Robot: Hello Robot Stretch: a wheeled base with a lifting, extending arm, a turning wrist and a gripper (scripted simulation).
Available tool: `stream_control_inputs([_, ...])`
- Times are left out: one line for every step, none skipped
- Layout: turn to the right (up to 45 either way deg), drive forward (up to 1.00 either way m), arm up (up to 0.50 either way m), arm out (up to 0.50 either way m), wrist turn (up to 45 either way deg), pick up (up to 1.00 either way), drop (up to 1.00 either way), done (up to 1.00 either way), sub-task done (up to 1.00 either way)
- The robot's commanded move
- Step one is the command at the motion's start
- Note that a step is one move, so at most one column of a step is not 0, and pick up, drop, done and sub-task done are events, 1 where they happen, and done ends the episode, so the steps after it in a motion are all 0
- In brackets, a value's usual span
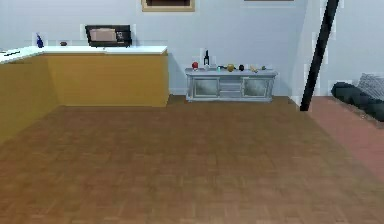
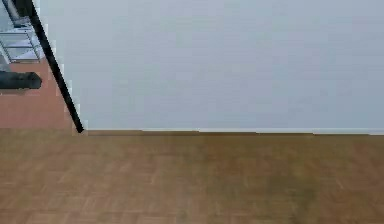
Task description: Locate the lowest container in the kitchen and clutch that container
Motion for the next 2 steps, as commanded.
stream_control_inputs([45.0, 0.00, 0.00, 0.00, 0.0, 0.00, 0.00, 0.00, 0.00])
stream_control_inputs([0.0, 0.05, 0.00, 0.00, 0.0, 0.00, 0.00, 0.00, 0.00])
